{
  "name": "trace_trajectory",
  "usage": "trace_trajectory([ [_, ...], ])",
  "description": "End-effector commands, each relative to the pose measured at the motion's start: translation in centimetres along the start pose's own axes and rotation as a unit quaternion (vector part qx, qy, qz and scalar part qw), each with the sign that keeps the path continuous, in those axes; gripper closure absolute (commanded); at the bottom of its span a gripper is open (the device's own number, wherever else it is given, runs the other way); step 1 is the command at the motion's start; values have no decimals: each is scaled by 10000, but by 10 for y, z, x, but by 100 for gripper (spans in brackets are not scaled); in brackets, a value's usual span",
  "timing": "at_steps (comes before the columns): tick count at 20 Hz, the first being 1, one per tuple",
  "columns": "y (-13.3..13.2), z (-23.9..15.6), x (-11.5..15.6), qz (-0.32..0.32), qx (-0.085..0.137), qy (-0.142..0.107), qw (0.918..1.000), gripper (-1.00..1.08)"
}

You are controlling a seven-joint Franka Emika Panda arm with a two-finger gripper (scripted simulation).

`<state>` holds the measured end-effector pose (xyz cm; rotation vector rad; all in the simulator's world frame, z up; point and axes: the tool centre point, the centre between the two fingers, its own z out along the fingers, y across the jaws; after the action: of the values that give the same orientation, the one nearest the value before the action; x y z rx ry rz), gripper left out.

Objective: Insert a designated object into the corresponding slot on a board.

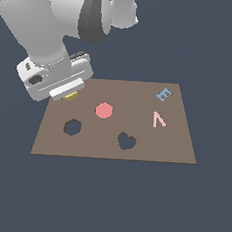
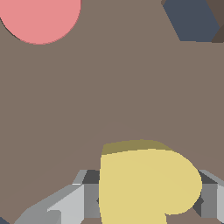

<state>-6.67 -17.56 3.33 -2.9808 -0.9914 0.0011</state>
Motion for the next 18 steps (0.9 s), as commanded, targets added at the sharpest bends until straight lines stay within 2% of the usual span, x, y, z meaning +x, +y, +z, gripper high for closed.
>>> trace_trajectory([
  [1,-4,0,1,137,-2,2,9999,108],
  [11,-32,-1,12,1082,-3,2,9941,108],
  [15,-47,-2,21,1608,-3,2,9870,108],
  [18,-59,-2,29,2054,-4,3,9787,108],
])
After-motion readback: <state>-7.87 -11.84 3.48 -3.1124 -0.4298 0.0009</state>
